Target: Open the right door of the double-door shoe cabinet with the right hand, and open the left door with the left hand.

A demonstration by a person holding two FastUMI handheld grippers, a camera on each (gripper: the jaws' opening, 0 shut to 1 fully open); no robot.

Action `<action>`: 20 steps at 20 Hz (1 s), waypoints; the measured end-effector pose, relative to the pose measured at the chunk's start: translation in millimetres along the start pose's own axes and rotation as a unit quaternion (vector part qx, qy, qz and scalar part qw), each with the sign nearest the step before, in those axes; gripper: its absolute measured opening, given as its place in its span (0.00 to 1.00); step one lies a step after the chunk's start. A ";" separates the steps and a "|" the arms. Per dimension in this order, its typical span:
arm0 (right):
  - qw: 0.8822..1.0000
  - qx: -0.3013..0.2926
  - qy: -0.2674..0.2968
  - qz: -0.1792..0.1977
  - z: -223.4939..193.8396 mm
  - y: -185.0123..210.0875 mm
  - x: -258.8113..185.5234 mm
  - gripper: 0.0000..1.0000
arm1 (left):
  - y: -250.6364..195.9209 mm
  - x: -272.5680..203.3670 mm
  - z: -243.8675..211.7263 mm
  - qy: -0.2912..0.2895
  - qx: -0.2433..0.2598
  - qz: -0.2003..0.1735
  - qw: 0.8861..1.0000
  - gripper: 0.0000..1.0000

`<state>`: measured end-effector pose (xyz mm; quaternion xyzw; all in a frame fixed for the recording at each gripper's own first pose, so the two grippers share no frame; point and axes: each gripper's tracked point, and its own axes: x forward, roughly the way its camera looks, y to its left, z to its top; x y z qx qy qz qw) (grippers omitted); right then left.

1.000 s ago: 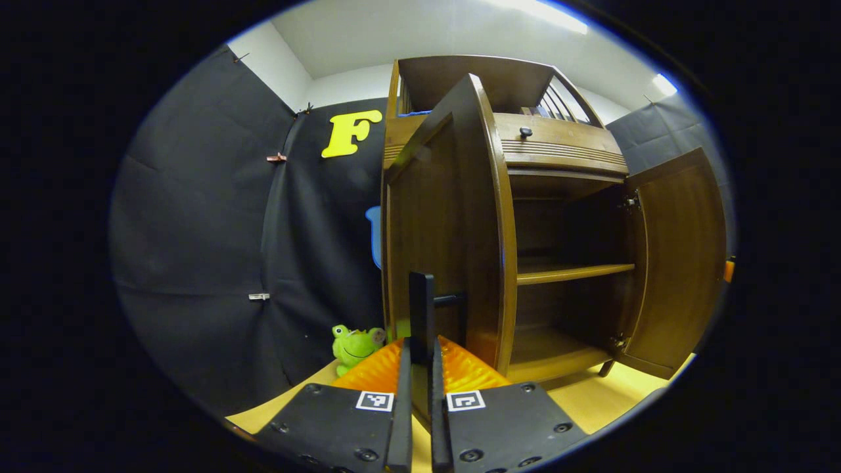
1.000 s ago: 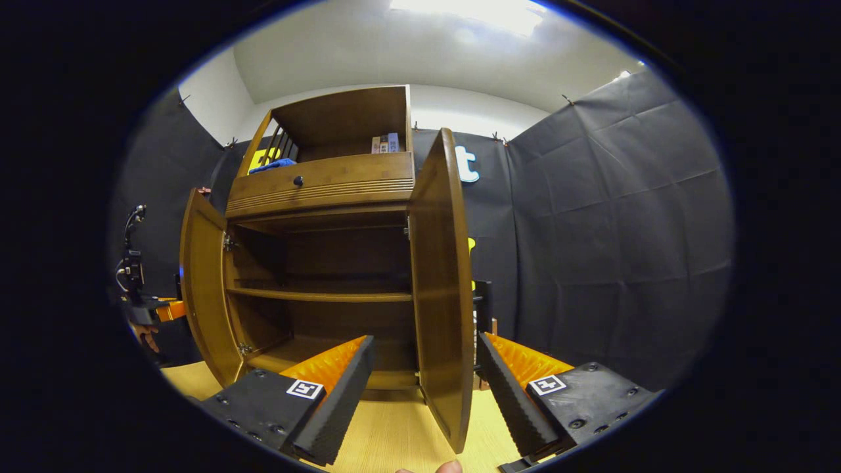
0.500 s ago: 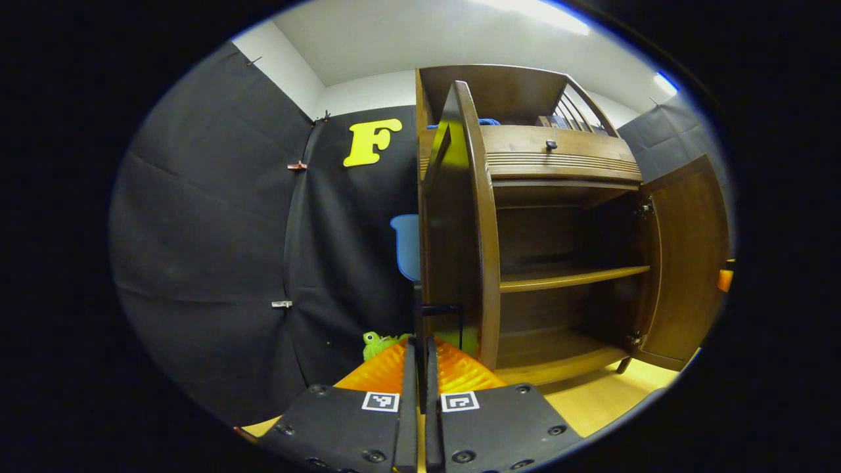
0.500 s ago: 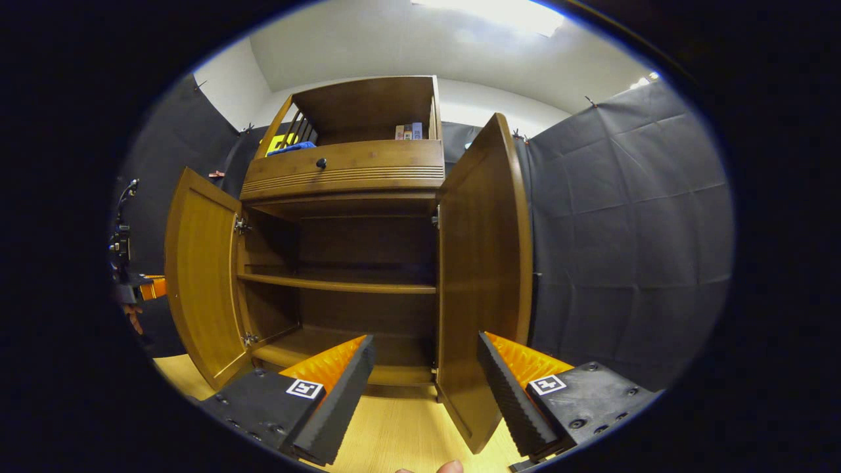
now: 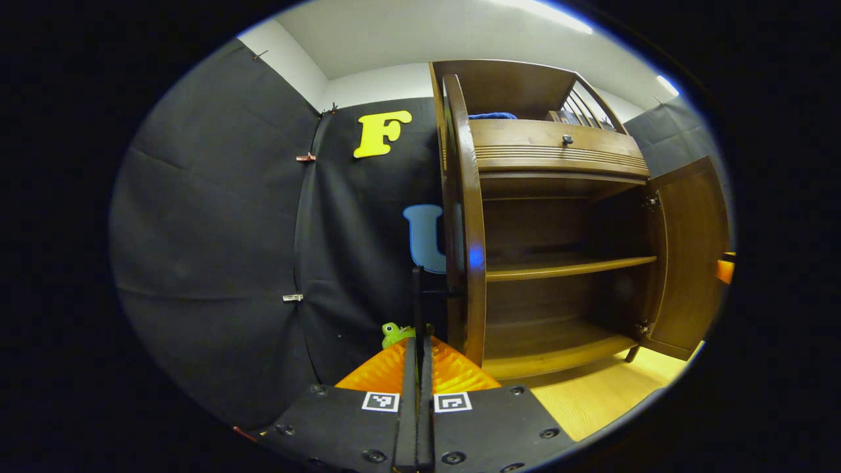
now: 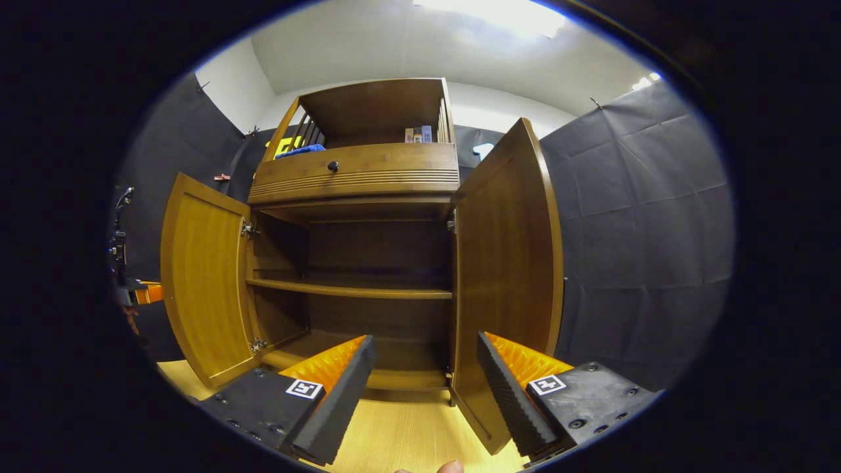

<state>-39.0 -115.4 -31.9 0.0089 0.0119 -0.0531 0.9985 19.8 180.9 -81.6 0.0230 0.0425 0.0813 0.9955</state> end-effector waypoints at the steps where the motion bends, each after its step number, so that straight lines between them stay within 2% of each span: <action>1: 1.000 0.001 -0.001 0.000 0.5 0.5 -0.4 0.98 | -0.1 -0.7 0.1 0.000 0.005 0.002 1.000 0.10; 3: 1.000 0.007 -0.010 -0.007 5.0 -3.4 0.0 0.98 | -0.3 -2.6 0.5 -0.001 0.010 0.007 1.000 0.10; 4: 1.000 0.011 -0.011 -0.009 4.8 -4.2 0.6 0.93 | 0.0 -1.5 1.2 -0.002 0.011 0.012 1.000 0.05; 5: 1.000 0.013 -0.011 -0.010 4.7 -4.8 1.5 0.98 | 0.7 -5.3 3.2 -0.002 0.012 0.016 1.000 0.07; 7: 1.000 0.013 -0.010 -0.012 4.1 -6.8 2.1 0.98 | 2.8 -16.0 7.1 -0.001 0.005 0.021 1.000 0.14; 8: 1.000 0.012 -0.010 -0.013 4.4 -7.7 2.3 0.98 | 1.3 -21.5 9.6 -0.003 0.000 0.022 1.000 0.25; 9: 1.000 0.010 -0.010 -0.011 4.8 -8.0 2.6 0.98 | 1.3 -27.5 13.1 -0.005 -0.003 0.023 1.000 0.29; 11: 1.000 0.005 -0.008 -0.009 3.0 -7.9 3.3 0.98 | 0.2 -37.6 19.8 -0.013 0.002 0.027 1.000 0.45; 16: 1.000 0.004 -0.001 0.004 0.1 -3.8 4.0 0.98 | -19.0 -59.6 32.4 -0.023 0.006 0.024 0.999 0.99; 17: 1.000 0.004 -0.001 0.007 -0.4 -2.9 3.7 0.98 | -23.5 -63.4 36.4 -0.031 0.009 0.026 0.999 0.98; 18: 1.000 0.002 -0.001 0.009 -0.8 -2.0 4.5 0.93 | -30.1 -65.0 39.3 -0.037 0.010 0.025 0.999 0.96; 19: 1.000 0.001 0.000 0.011 -1.5 -1.5 5.2 0.98 | -38.8 -67.7 40.7 -0.039 0.009 0.018 0.999 0.98; 20: 1.000 0.000 0.000 0.014 -2.4 -0.6 5.0 0.98 | -48.5 -69.5 40.5 -0.039 0.003 0.010 0.999 0.99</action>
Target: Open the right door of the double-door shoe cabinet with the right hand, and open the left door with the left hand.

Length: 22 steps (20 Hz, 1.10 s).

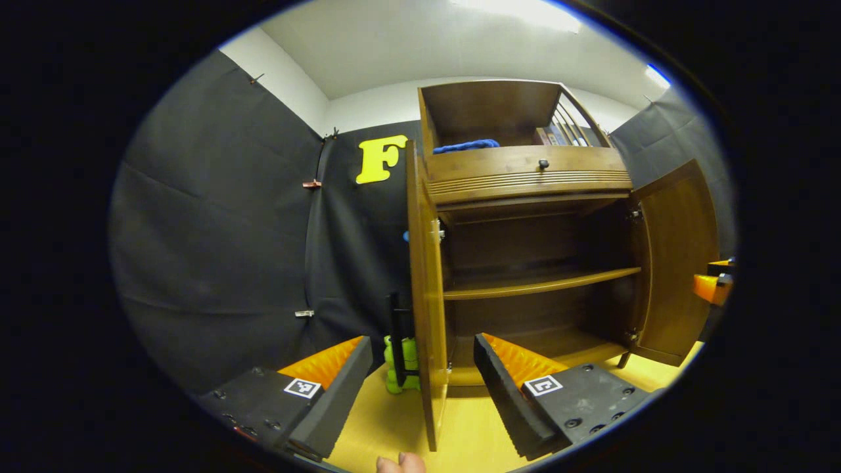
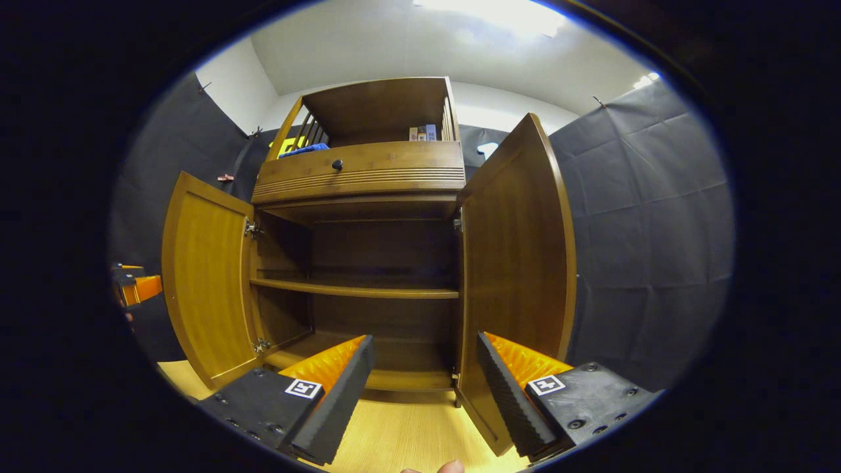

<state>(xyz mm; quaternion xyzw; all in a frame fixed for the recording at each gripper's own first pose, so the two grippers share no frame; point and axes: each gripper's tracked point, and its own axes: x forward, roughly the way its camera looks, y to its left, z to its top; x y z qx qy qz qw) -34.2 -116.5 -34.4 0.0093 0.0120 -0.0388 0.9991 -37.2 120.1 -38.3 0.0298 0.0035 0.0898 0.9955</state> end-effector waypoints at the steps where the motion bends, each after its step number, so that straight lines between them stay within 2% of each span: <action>1: 1.000 0.001 0.001 0.003 -0.7 1.3 0.1 0.98 | -8.8 -2.6 1.0 -0.001 -0.008 -0.007 1.000 0.99; 3: 1.000 0.004 0.002 0.010 -1.0 2.5 -0.1 0.93 | -24.8 -4.8 1.7 -0.004 -0.012 -0.016 1.000 0.96; 8: 1.000 0.011 -0.003 0.018 3.0 5.8 -1.1 0.93 | -58.3 -9.6 -7.1 0.005 0.012 -0.027 1.000 0.99; 9: 1.000 0.011 -0.005 0.020 5.5 5.9 -1.8 0.98 | -66.3 -11.4 -6.3 0.004 0.011 -0.033 0.999 0.99; 11: 1.000 0.010 -0.012 0.022 11.6 7.0 -4.0 0.98 | -78.2 -15.0 -5.3 0.000 0.011 -0.042 0.999 0.99; 12: 1.000 0.011 -0.015 0.022 14.2 6.7 -5.8 0.93 | -83.4 -15.5 -3.4 -0.004 0.008 -0.046 0.999 0.99; 13: 1.000 0.012 -0.018 0.022 15.7 6.9 -7.9 0.93 | -88.5 -16.9 -0.2 -0.006 0.003 -0.049 0.999 1.00; 14: 0.999 0.015 -0.019 0.023 15.9 6.4 -10.8 0.98 | -95.2 -18.6 0.7 -0.008 -0.001 -0.054 0.998 1.00; 22: 0.999 0.013 -0.019 0.040 13.2 18.1 -24.2 0.98 | -147.4 -35.9 19.1 -0.029 -0.018 -0.095 0.995 1.00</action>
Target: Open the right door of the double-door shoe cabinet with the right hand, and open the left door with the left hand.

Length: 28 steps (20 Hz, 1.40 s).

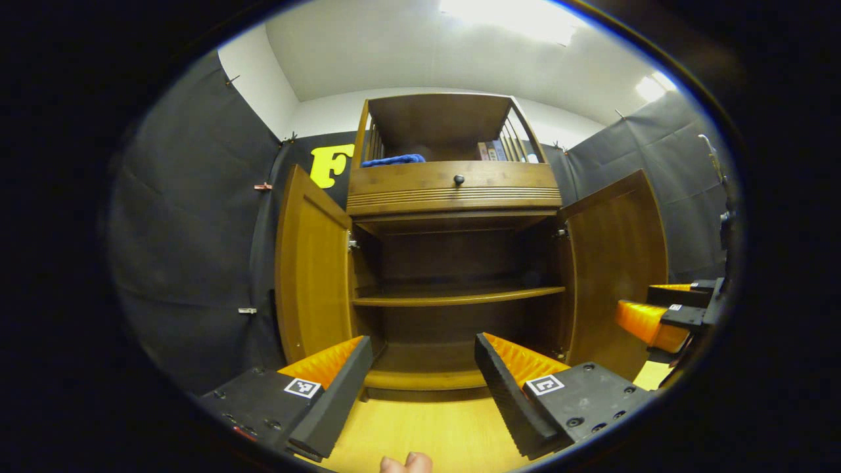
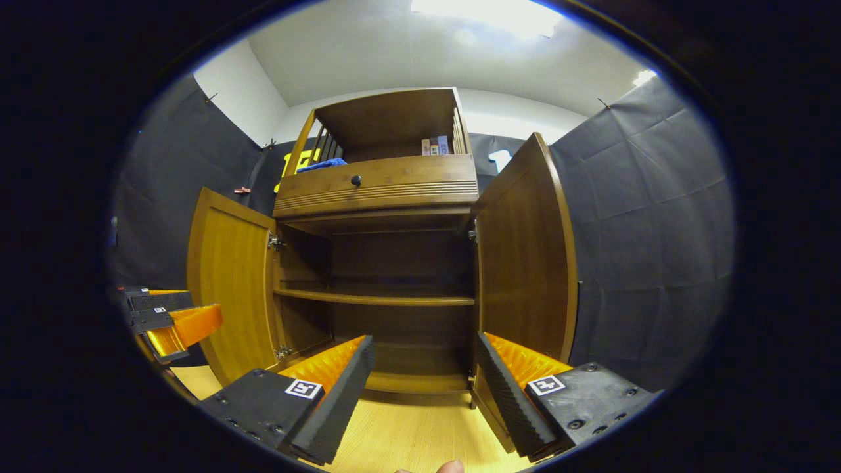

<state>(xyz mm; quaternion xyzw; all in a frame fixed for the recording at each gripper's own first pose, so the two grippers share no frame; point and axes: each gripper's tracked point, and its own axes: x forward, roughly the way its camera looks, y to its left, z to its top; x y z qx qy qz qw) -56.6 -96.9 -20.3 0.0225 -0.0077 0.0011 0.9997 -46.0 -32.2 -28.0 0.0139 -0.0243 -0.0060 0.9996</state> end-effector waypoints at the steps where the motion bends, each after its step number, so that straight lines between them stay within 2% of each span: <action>1: 1.000 0.000 0.000 0.002 -0.3 1.7 -1.0 1.00 | -3.2 -2.1 3.6 -0.005 0.003 -0.002 1.000 1.00; 3: 1.000 0.000 0.001 0.006 -1.7 4.9 -3.5 1.00 | -8.3 -3.5 6.2 -0.010 0.001 -0.005 1.000 0.97; 4: 1.000 0.000 0.000 0.009 -2.0 8.1 -4.6 0.98 | -10.4 -4.4 6.5 -0.009 -0.002 -0.006 1.000 1.00; 5: 1.000 0.000 -0.001 0.011 -1.4 9.7 -5.1 0.98 | -11.8 -6.0 8.1 -0.009 -0.003 -0.007 1.000 0.97; 6: 1.000 -0.001 -0.002 0.013 -1.8 10.8 -4.7 0.98 | -11.6 -7.4 9.0 -0.010 -0.003 -0.005 1.000 1.00; 7: 1.000 -0.003 -0.003 0.014 -2.4 12.6 -5.3 0.98 | -12.3 -7.6 8.7 -0.011 -0.002 -0.004 1.000 0.97; 10: 1.000 -0.007 -0.003 0.020 -3.4 18.8 -4.3 0.98 | -11.6 -7.0 6.9 -0.009 -0.002 0.006 1.000 1.00; 11: 1.000 -0.009 -0.004 0.021 -3.0 20.3 -3.3 0.93 | -12.0 -7.0 4.8 -0.007 0.000 0.008 1.000 1.00; 12: 1.000 -0.011 -0.004 0.021 -3.8 21.0 -2.3 1.00 | -11.6 -7.1 4.7 -0.006 0.000 0.010 1.000 1.00; 14: 1.000 -0.016 -0.009 0.021 -3.1 23.7 -0.6 0.98 | -12.1 -6.5 2.9 -0.005 0.001 0.010 1.000 0.98; 22: 1.000 -0.020 -0.011 0.021 -5.2 33.1 2.9 0.98 | -12.3 -8.3 1.5 -0.002 0.001 0.012 1.000 0.97; 23: 1.000 -0.021 -0.011 0.021 -5.8 33.5 2.6 1.00 | -12.4 -8.2 1.5 -0.002 0.001 0.012 1.000 0.98; 24: 1.000 -0.020 -0.011 0.021 -5.9 34.9 2.5 0.98 | -12.4 -8.0 1.4 -0.001 0.002 0.012 1.000 1.00; 28: 1.000 -0.016 -0.009 0.025 -6.2 39.4 3.6 0.98 | -11.8 -7.5 -1.8 0.006 0.005 0.012 1.000 0.97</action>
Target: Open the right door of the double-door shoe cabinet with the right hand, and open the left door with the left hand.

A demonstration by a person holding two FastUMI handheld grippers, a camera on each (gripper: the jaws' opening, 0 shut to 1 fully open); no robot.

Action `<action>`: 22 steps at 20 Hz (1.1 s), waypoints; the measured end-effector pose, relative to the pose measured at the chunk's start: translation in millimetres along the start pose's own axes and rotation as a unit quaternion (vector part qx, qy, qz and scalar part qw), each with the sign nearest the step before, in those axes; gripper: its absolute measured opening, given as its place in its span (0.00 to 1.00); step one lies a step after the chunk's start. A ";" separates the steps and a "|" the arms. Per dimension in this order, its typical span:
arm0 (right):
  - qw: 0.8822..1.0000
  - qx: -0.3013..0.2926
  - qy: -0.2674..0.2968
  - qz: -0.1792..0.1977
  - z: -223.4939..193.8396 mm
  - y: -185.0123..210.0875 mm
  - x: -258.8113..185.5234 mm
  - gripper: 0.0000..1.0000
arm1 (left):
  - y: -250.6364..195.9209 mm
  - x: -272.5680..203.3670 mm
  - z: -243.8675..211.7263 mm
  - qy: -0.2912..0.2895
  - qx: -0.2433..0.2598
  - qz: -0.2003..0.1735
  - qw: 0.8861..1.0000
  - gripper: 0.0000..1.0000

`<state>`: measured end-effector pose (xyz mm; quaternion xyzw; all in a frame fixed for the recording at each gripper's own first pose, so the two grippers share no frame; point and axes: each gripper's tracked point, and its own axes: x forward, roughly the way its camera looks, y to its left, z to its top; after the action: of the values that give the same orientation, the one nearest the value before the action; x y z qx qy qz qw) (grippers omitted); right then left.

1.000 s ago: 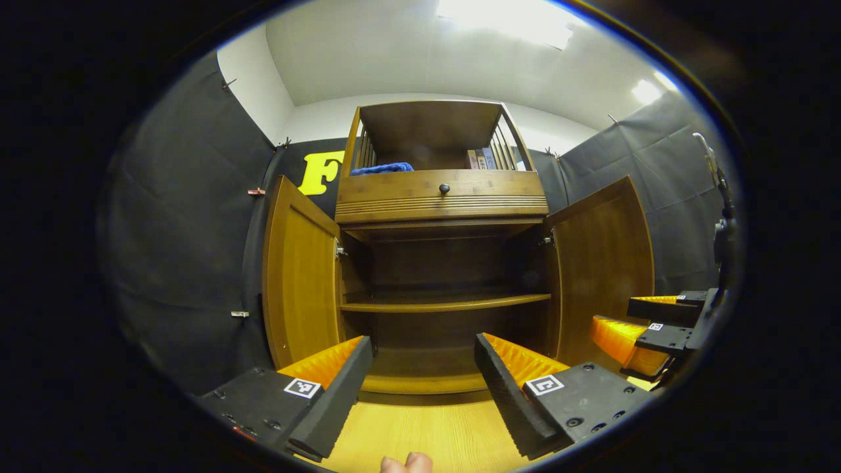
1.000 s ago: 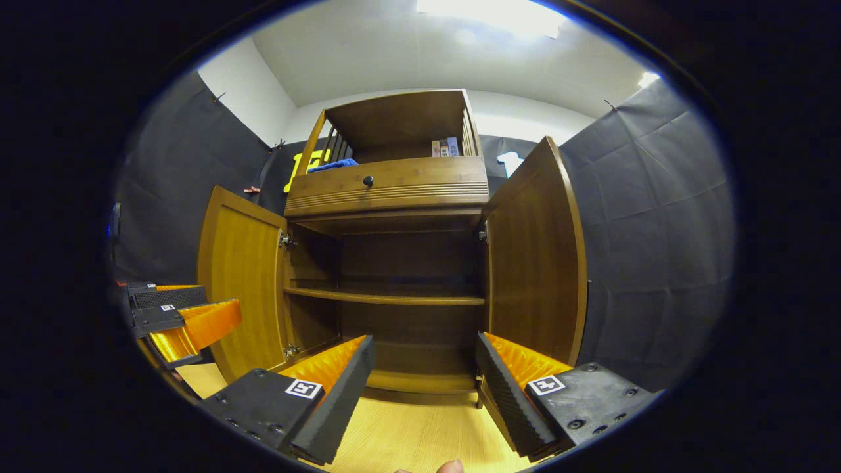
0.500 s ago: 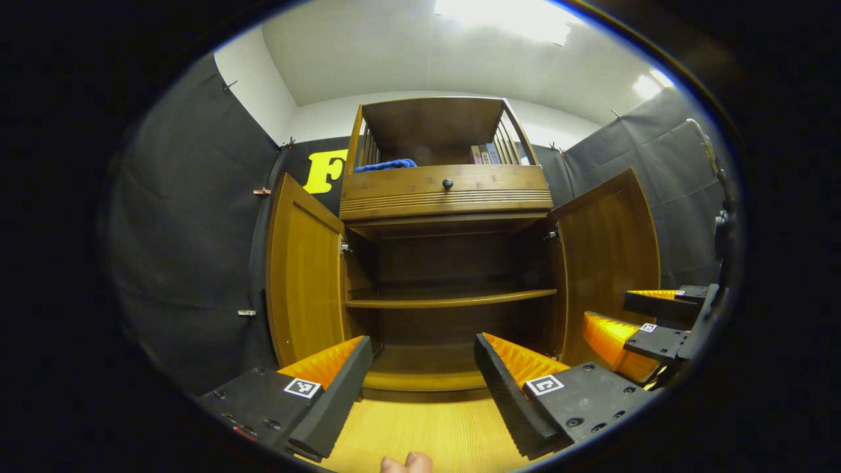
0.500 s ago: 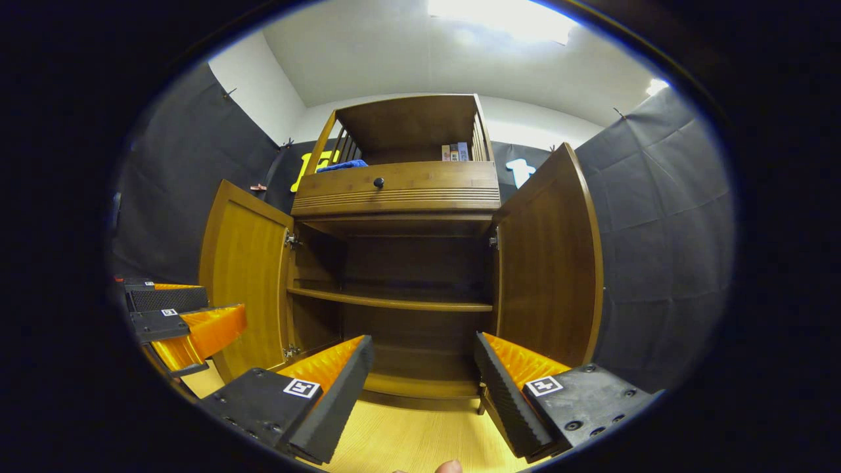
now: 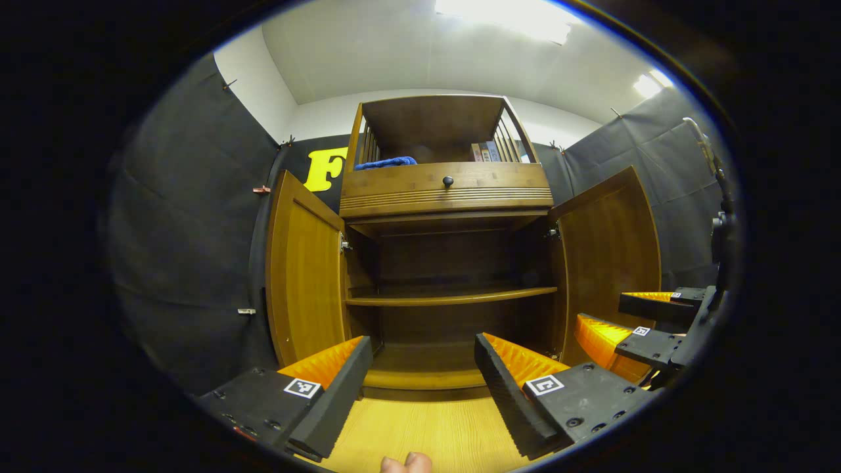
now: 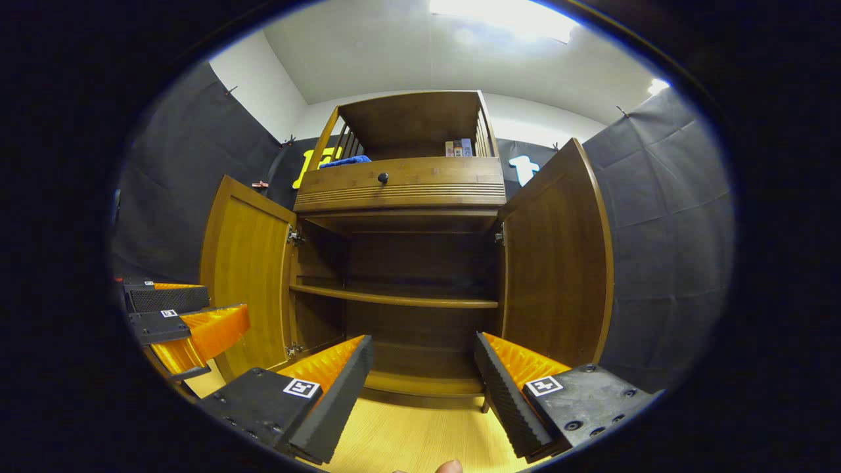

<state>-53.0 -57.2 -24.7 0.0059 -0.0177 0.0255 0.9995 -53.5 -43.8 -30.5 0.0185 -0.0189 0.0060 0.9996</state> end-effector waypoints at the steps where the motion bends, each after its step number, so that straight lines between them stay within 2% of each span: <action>1: 1.000 0.001 -0.002 -0.001 0.4 0.6 0.1 0.97 | 0.7 -0.5 -1.3 0.001 0.000 0.001 1.000 0.97; 2: 1.000 0.002 -0.004 -0.001 1.4 0.8 0.6 0.99 | 0.9 0.1 -1.8 0.001 0.001 0.002 1.000 0.97; 5: 1.000 0.003 -0.002 0.000 -0.5 3.7 2.0 0.96 | 0.4 -0.2 -3.7 0.005 0.003 0.002 1.000 0.97; 12: 1.000 0.001 0.004 0.003 -4.1 6.4 1.7 0.99 | 0.0 -0.3 -4.6 0.006 0.003 0.001 1.000 0.98; 22: 1.000 -0.002 0.001 0.002 -1.5 5.7 1.6 0.98 | -1.4 0.7 -3.9 0.007 -0.001 -0.003 1.000 0.97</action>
<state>-51.6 -51.4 -26.0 0.0042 -0.0166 0.0278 0.9995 -52.6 -45.1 -34.5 0.0170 -0.0119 0.0029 0.9998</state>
